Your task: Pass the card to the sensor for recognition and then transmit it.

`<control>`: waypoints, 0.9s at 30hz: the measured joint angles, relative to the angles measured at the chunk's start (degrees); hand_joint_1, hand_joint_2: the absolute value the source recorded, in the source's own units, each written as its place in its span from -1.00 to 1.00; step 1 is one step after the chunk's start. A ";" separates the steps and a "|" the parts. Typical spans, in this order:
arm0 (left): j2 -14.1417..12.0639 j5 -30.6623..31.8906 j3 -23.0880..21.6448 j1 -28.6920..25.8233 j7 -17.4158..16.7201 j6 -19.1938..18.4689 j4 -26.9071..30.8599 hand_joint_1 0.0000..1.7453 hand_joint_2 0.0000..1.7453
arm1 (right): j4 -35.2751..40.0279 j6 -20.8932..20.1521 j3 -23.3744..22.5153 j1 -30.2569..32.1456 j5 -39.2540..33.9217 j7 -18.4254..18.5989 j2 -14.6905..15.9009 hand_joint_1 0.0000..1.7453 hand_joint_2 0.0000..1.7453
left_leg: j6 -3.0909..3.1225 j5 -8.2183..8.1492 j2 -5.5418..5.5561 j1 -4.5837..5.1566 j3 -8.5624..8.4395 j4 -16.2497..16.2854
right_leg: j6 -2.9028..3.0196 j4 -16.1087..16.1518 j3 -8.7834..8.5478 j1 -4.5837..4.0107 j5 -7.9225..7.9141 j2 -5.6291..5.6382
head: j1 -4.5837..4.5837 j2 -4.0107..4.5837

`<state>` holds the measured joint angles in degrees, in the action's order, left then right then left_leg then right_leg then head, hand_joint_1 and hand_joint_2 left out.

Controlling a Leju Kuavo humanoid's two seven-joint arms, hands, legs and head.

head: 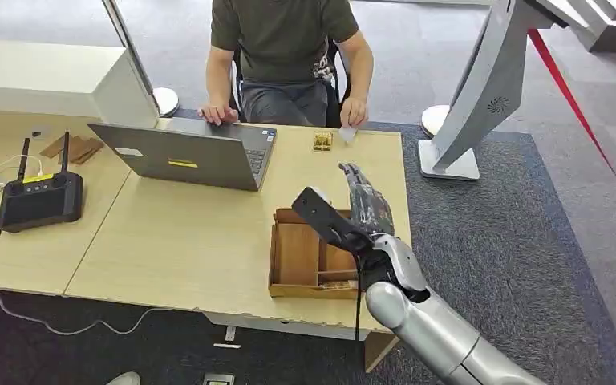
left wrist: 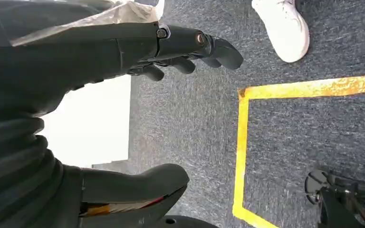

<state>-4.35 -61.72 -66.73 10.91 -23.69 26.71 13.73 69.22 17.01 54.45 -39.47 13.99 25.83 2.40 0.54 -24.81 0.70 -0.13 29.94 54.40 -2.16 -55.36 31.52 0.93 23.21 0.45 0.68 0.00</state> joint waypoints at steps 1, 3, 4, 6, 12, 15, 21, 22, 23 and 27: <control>0.00 -0.04 0.00 -0.07 0.04 0.00 0.00 -1.00 1.00 | 0.31 0.35 -0.11 0.17 0.39 -0.26 0.13 -1.00 1.00 | 0.00 0.00 0.00 0.00 0.00 0.00 | 0.00 0.00 0.00 0.00 0.00 0.00 | -0.02 0.00; 0.00 -0.37 0.00 -0.25 0.57 0.09 0.00 -1.00 1.00 | 1.26 1.35 -0.35 0.61 1.59 -0.83 0.46 -1.00 1.00 | 0.00 0.00 0.00 0.00 0.00 0.00 | 0.00 0.00 0.01 0.00 0.00 0.00 | -0.02 0.00; 0.00 -0.50 0.02 -0.37 0.99 0.18 0.00 -1.00 1.00 | 1.99 2.06 -0.50 0.96 2.82 -0.90 0.68 -1.00 1.00 | 0.00 0.00 -0.01 0.00 -0.01 0.01 | 0.00 0.00 0.01 0.00 0.00 0.00 | -0.02 0.00; 0.00 -0.90 0.02 -0.74 1.73 0.17 0.00 -1.00 1.00 | 4.42 3.24 -0.61 1.83 6.19 -0.79 1.49 -1.00 1.00 | 0.00 -0.01 -0.01 0.00 -0.01 0.01 | 0.00 0.01 0.01 0.00 0.00 0.01 | -0.02 0.00; 0.00 -3.26 0.18 -1.95 4.55 0.24 0.00 -1.00 1.00 | 14.41 2.86 -0.72 6.72 16.79 -0.99 4.20 -1.00 1.00 | 0.02 -0.03 -0.02 0.00 -0.02 0.01 | -0.01 0.04 0.03 0.00 0.02 0.02 | -0.02 0.00; -0.15 -6.54 1.62 -3.12 7.24 0.42 -0.02 -1.00 1.00 | 22.63 4.20 -1.01 13.20 25.25 -6.74 6.45 -1.00 1.00 | 0.07 -0.15 -0.02 0.00 -0.07 0.01 | 0.00 0.07 -0.02 -0.01 0.12 0.02 | 0.00 0.00; -0.81 -8.83 4.10 -4.97 8.92 -0.52 -0.18 -1.00 1.00 | 36.30 5.13 -0.98 23.50 32.72 -8.50 10.80 -1.00 1.00 | 0.08 -0.31 -0.17 0.00 -0.08 0.01 | 0.02 0.08 -0.02 0.00 0.17 0.17 | 0.00 0.00; -0.85 -9.01 4.46 -4.94 8.92 -0.55 -0.22 -1.00 1.00 | 37.21 5.24 -1.03 24.16 32.08 -9.12 11.02 -1.00 1.00 | 0.09 -0.31 -0.20 0.00 -0.09 0.01 | 0.01 0.08 -0.05 -0.01 0.18 0.15 | -0.02 0.00; -0.87 -9.07 4.79 -4.95 8.94 -0.68 -0.24 -1.00 1.00 | 38.25 5.33 -1.05 24.86 31.10 -9.95 11.30 -1.00 1.00 | 0.10 -0.31 -0.21 0.00 -0.09 0.01 | -0.01 0.09 -0.06 0.00 0.19 0.13 | -0.02 0.00; -1.01 -9.07 5.77 -5.05 8.90 -1.27 -0.37 -1.00 1.00 | 40.46 5.77 -1.40 26.36 28.50 -12.35 12.04 -1.00 1.00 | 0.10 -0.29 -0.22 0.00 -0.10 0.01 | 0.01 0.09 -0.07 0.00 0.14 0.14 | -0.02 0.00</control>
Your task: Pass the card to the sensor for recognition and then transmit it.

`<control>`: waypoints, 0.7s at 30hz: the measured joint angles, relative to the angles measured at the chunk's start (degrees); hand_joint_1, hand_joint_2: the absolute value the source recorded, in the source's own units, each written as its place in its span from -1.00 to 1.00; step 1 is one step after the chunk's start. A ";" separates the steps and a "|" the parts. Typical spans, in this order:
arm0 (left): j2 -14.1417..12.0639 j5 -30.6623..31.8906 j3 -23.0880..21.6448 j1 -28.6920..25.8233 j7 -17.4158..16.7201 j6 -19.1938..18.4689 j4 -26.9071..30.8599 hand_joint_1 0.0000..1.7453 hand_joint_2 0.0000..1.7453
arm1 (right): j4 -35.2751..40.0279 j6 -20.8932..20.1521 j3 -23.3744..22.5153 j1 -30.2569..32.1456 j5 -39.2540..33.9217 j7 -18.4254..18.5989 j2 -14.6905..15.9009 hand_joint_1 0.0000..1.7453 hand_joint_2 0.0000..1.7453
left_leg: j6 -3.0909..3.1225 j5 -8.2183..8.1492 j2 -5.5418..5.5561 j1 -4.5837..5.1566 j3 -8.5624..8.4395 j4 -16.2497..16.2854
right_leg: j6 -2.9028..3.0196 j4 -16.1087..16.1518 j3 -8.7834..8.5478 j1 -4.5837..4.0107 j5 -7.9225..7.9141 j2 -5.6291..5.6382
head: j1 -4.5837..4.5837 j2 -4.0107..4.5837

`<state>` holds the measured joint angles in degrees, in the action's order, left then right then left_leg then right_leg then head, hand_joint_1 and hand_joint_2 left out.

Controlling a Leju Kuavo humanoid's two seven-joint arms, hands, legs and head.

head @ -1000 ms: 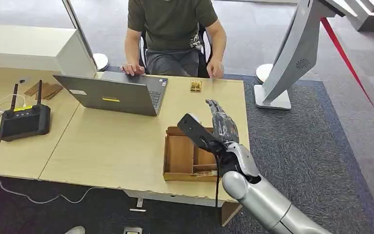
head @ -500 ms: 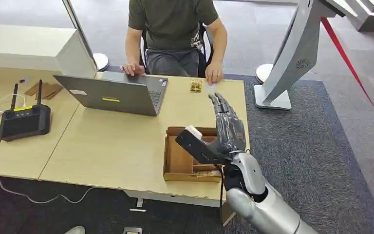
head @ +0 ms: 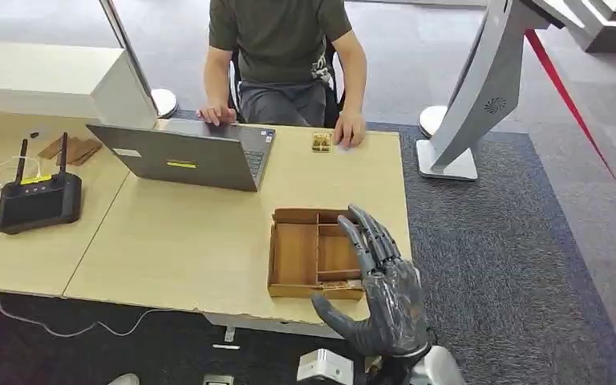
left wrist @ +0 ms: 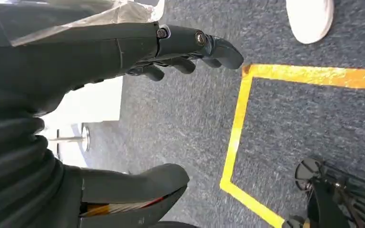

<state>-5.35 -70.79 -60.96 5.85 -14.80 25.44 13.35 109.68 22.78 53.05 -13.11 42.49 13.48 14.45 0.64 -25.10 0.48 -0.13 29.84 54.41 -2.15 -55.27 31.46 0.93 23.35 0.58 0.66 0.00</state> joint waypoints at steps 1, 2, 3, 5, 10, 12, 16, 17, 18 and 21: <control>-0.02 0.02 0.15 0.01 -0.02 -0.13 0.00 -1.00 1.00 | 0.37 0.04 -0.13 0.34 -0.24 -0.39 0.13 -1.00 1.00 | 0.02 0.02 -0.04 0.00 0.00 0.00 | -0.01 0.00 -0.01 0.00 -0.01 0.00 | 0.00 0.00; -0.02 0.07 0.22 0.01 -0.07 -0.20 0.00 -1.00 1.00 | 0.61 0.07 -0.17 0.61 -0.44 -0.61 0.26 -1.00 1.00 | 0.03 0.03 -0.03 0.00 0.00 0.00 | -0.02 0.00 -0.02 0.00 -0.01 -0.01 | 0.00 0.00; -0.04 0.09 0.30 0.00 -0.13 -0.35 -0.02 -1.00 1.00 | 0.76 0.07 -0.17 0.83 -0.67 -0.96 0.35 -1.00 1.00 | 0.03 0.03 -0.03 0.00 0.00 0.00 | -0.02 0.00 -0.02 0.00 -0.02 -0.01 | 0.00 0.00; -0.13 0.07 0.48 0.00 -0.17 -0.74 -0.09 -1.00 1.00 | 1.14 -0.02 -0.24 1.37 -1.09 -1.60 0.55 -1.00 1.00 | 0.03 0.03 -0.04 0.00 0.00 0.00 | -0.02 0.00 -0.02 0.00 -0.02 -0.01 | 0.00 0.00; -0.22 0.09 1.00 0.02 -0.26 -0.74 -0.15 -1.00 1.00 | 1.18 -1.70 -0.28 1.89 -0.94 -1.90 0.81 -1.00 1.00 | 0.03 0.02 -0.04 0.00 0.00 0.00 | -0.02 0.00 -0.02 0.00 -0.02 -0.01 | 0.00 0.00; -0.22 0.17 1.07 0.03 -0.44 -0.81 -0.15 -1.00 1.00 | 0.96 -3.39 -0.06 1.87 1.25 -0.43 0.81 -1.00 1.00 | 0.03 0.02 -0.03 0.00 0.02 0.00 | -0.02 0.00 -0.02 0.00 -0.01 -0.01 | 0.00 0.00; -0.22 0.35 1.35 0.08 -0.72 -0.92 -0.15 -1.00 1.00 | -0.68 -6.74 0.55 1.63 5.69 3.24 0.61 -1.00 1.00 | 0.03 0.02 -0.03 0.00 0.03 0.00 | -0.02 0.00 -0.02 0.00 -0.01 -0.01 | 0.00 0.00; -0.22 0.35 1.40 0.10 -0.79 -0.92 -0.15 -1.00 1.00 | -1.56 -7.46 0.68 1.64 5.68 3.92 0.46 -1.00 1.00 | 0.03 0.02 -0.03 0.00 0.04 0.00 | -0.02 0.00 -0.02 0.00 -0.01 -0.02 | 0.00 0.00; -0.22 0.33 1.42 0.10 -0.87 -0.92 -0.15 -1.00 1.00 | -2.60 -7.85 0.76 1.64 5.53 4.31 0.31 -1.00 1.00 | 0.03 0.02 -0.02 0.00 0.04 0.00 | -0.02 0.00 -0.02 0.00 -0.01 -0.02 | 0.00 0.00; -0.22 0.33 1.44 0.11 -1.07 -0.90 -0.15 -1.00 1.00 | -5.00 -8.07 0.94 1.66 5.57 4.57 -0.09 -1.00 1.00 | 0.03 0.02 -0.02 0.00 0.03 0.00 | -0.02 0.00 -0.03 0.00 -0.01 -0.02 | 0.00 0.00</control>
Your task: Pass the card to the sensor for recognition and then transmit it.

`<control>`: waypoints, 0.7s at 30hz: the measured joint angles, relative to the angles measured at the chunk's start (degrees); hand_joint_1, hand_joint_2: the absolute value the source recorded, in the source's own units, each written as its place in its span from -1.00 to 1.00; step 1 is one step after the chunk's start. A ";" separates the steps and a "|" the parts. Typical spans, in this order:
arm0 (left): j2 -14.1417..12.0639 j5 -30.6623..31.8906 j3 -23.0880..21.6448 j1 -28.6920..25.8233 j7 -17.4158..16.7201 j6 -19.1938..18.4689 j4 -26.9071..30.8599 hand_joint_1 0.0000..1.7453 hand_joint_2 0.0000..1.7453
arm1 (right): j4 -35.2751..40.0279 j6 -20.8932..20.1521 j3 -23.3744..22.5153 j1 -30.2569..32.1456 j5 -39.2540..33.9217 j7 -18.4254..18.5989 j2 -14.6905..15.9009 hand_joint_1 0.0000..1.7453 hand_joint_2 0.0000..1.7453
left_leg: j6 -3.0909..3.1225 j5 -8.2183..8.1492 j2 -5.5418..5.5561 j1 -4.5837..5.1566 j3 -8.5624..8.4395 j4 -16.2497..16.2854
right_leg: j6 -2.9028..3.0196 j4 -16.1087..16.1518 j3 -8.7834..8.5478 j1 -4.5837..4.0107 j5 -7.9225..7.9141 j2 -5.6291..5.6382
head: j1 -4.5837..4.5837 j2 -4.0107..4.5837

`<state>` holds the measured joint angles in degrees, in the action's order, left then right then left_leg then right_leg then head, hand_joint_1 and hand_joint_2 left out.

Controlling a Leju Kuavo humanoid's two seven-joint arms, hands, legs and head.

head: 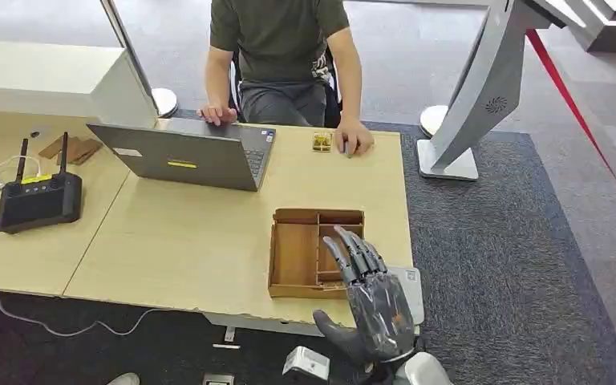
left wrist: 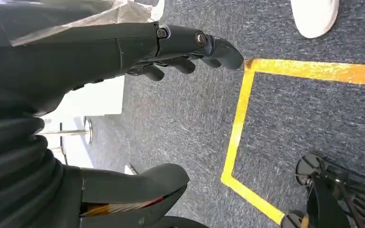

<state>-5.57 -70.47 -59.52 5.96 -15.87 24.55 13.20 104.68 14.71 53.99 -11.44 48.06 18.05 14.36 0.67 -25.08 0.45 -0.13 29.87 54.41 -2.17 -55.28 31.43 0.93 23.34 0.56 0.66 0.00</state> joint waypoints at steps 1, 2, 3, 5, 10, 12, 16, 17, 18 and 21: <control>0.00 -0.02 0.02 0.00 0.00 0.00 0.00 -1.00 1.00 | -0.92 -0.09 0.02 0.00 0.13 0.31 -0.13 -1.00 1.00 | 0.00 0.00 0.00 0.00 0.00 0.00 | 0.00 0.00 0.00 0.00 0.00 0.00 | 0.00 0.00; 0.00 -0.02 0.02 0.00 -0.04 0.02 0.00 -1.00 1.00 | -1.65 -0.13 0.02 0.01 0.24 0.42 -0.29 -1.00 1.00 | 0.00 0.00 0.00 0.00 0.00 0.00 | 0.00 0.00 0.00 0.00 0.00 0.00 | 0.00 0.00; 0.00 -0.02 0.02 0.00 -0.07 0.04 0.00 -1.00 1.00 | -2.45 -0.13 0.04 0.02 0.29 0.42 -0.37 -1.00 1.00 | 0.00 0.00 0.00 0.00 0.00 0.00 | 0.00 0.00 0.00 0.00 0.00 0.00 | 0.02 0.00; 0.00 -0.02 0.02 0.00 -0.09 0.09 0.00 -1.00 1.00 | -3.52 -0.30 0.11 0.02 0.48 0.63 -0.55 -1.00 1.00 | 0.00 0.00 0.00 0.00 0.00 0.00 | 0.00 0.00 0.00 0.00 0.00 0.00 | 0.02 0.00; 0.00 -0.22 0.04 -0.01 -0.39 0.18 0.00 -1.00 1.00 | -6.85 -1.42 0.04 0.06 1.18 1.71 -1.27 -1.00 1.00 | 0.00 0.00 0.00 0.00 0.00 0.00 | 0.00 0.00 0.01 0.00 0.00 0.00 | 0.02 0.00; 0.00 -0.31 0.04 0.00 -0.66 0.17 0.00 -1.00 1.00 | -8.22 -1.51 0.02 0.06 1.44 1.71 -1.62 -1.00 1.00 | 0.00 0.00 0.00 0.00 0.00 0.00 | 0.00 0.00 0.01 0.00 0.00 0.00 | 0.00 0.00; 0.00 -0.50 0.07 0.00 -0.72 0.31 0.00 -1.00 1.00 | -10.52 -1.53 0.00 0.04 2.52 2.21 -2.38 -1.00 1.00 | 0.00 0.00 0.00 0.00 0.00 0.00 | 0.00 0.00 0.01 0.00 0.00 0.00 | 0.00 0.00; 0.00 -0.52 0.07 0.00 -0.74 0.37 0.00 -1.00 1.00 | -11.00 -1.57 -0.02 0.05 2.67 2.25 -2.58 -1.00 1.00 | 0.00 0.00 0.00 0.00 0.00 0.00 | 0.00 0.00 0.01 0.00 0.00 0.00 | 0.00 0.00; 0.00 -0.52 0.07 -0.01 -0.74 0.46 0.00 -1.00 1.00 | -11.48 -1.60 -0.02 0.04 2.76 2.25 -2.71 -1.00 1.00 | 0.00 0.00 0.00 0.00 0.00 0.00 | 0.00 0.00 0.01 0.00 0.00 0.00 | 0.00 0.00; 0.00 -0.57 0.11 -0.01 -0.74 0.68 0.00 -1.00 1.00 | -12.88 -1.97 -0.04 0.01 3.94 2.95 -3.21 -1.00 1.00 | 0.00 0.00 0.00 0.00 0.00 0.00 | 0.00 0.00 0.01 0.00 0.00 0.00 | 0.00 0.00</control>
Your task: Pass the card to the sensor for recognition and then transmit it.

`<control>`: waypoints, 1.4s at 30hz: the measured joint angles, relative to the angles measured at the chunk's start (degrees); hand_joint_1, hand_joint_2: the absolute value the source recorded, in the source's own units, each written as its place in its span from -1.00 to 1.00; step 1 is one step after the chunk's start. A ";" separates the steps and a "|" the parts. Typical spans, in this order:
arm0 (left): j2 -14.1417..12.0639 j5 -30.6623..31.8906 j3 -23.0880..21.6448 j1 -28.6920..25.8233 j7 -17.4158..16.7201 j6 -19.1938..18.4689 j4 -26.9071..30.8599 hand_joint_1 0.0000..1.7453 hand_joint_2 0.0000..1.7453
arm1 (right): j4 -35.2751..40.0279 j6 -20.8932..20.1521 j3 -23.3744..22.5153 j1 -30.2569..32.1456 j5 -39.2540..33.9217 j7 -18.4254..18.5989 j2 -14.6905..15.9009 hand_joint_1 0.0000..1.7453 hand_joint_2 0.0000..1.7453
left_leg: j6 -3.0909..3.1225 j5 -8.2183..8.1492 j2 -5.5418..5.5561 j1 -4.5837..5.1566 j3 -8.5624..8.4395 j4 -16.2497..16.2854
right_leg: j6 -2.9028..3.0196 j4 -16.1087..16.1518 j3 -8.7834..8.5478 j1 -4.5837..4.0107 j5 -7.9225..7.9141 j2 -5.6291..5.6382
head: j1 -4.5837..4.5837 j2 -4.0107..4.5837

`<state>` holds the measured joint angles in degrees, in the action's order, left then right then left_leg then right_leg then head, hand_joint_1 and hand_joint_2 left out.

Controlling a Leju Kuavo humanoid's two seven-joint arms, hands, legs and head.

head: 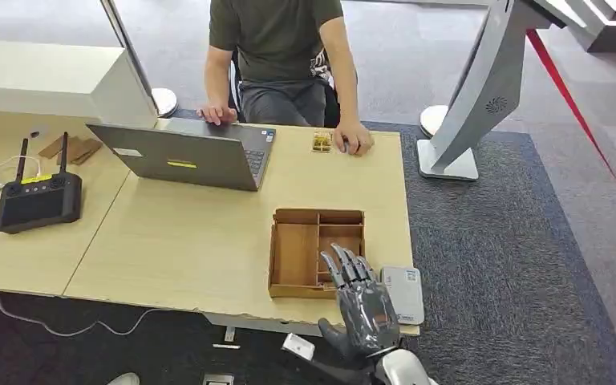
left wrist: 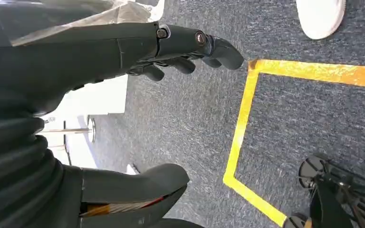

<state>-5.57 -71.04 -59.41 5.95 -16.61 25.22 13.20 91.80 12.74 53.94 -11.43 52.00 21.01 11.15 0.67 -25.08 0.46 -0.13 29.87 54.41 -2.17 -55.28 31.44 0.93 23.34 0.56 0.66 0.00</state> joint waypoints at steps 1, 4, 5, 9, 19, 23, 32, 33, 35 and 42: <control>0.00 0.00 -0.02 0.00 -0.04 0.07 0.00 -1.00 1.00 | -0.37 -0.15 0.00 0.01 0.96 0.59 -0.06 -1.00 1.00 | 0.00 0.00 0.00 0.00 0.00 0.00 | 0.00 0.00 0.00 0.00 0.00 0.00 | 0.02 0.00; 0.00 0.04 -0.02 -0.01 -0.07 0.09 0.00 -1.00 1.00 | -1.16 -0.35 -0.04 0.00 2.60 1.70 -0.28 -1.00 1.00 | 0.00 0.00 0.00 0.00 0.00 0.00 | 0.00 0.00 0.00 0.00 0.00 0.00 | 0.02 0.00; -0.02 0.09 -0.02 0.00 -0.09 0.09 0.00 -1.00 1.00 | -1.48 -0.44 -0.04 0.01 2.88 1.81 -0.37 -1.00 1.00 | 0.00 0.00 0.00 0.00 0.00 0.00 | 0.00 0.00 0.00 0.00 0.00 0.00 | 0.00 0.00; 0.00 0.24 -0.02 0.00 -0.11 0.09 0.00 -1.00 1.00 | -2.27 -0.48 -0.04 0.01 3.21 2.05 -0.52 -1.00 1.00 | 0.00 0.00 0.00 0.00 0.00 0.00 | 0.00 0.00 0.00 0.00 0.00 0.00 | 0.02 0.00; -0.04 0.79 -0.02 0.04 -0.35 -0.52 0.00 -1.00 1.00 | -6.42 -0.63 0.07 -1.13 6.47 1.66 -2.49 -1.00 1.00 | 0.00 0.00 0.00 0.00 0.01 0.00 | 0.00 0.00 0.00 0.00 0.00 0.00 | 0.00 0.00; -0.04 0.92 -0.02 0.04 -0.35 -0.52 0.00 -1.00 1.00 | -8.61 -0.55 0.17 -1.62 6.99 0.83 -3.74 -1.00 1.00 | 0.00 0.00 0.00 0.00 0.02 0.00 | 0.00 -0.01 0.00 0.00 0.00 0.00 | 0.00 0.00; -0.04 0.94 -0.02 0.06 -0.35 -0.48 0.00 -1.00 1.00 | -13.29 -0.55 0.26 -2.67 6.90 0.22 -5.90 -1.00 1.00 | 0.00 0.00 0.00 0.00 0.01 0.00 | 0.00 -0.01 0.00 0.00 0.00 0.00 | 0.00 0.00; -0.04 0.94 -0.02 0.04 -0.35 -0.48 0.00 -1.00 1.00 | -13.79 -0.57 0.26 -2.75 6.79 0.20 -6.12 -1.00 1.00 | 0.00 0.00 0.00 0.00 0.01 0.00 | 0.00 -0.01 0.01 0.00 0.00 0.00 | 0.02 0.00; -0.04 1.11 -0.02 0.05 -0.35 -0.48 0.02 -1.00 1.00 | -14.49 -0.57 0.28 -2.81 6.79 0.06 -6.51 -1.00 1.00 | 0.00 0.00 0.00 0.00 0.01 0.00 | 0.00 -0.01 0.01 0.00 0.00 0.00 | 0.00 0.00; -0.04 1.09 -0.02 0.05 -0.35 -0.42 0.00 -1.00 1.00 | -16.96 -0.44 0.37 -2.96 7.23 0.11 -7.72 -1.00 1.00 | 0.00 0.00 0.00 0.00 0.01 0.00 | 0.01 -0.01 0.01 0.00 0.00 0.00 | 0.02 0.00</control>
<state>-5.62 -69.94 -59.43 6.00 -16.96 24.81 13.20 74.84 12.31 54.31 -14.40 59.23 21.11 3.43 0.67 -25.08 0.46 -0.14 29.88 54.41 -2.17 -55.28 31.45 0.92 23.34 0.56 0.68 0.00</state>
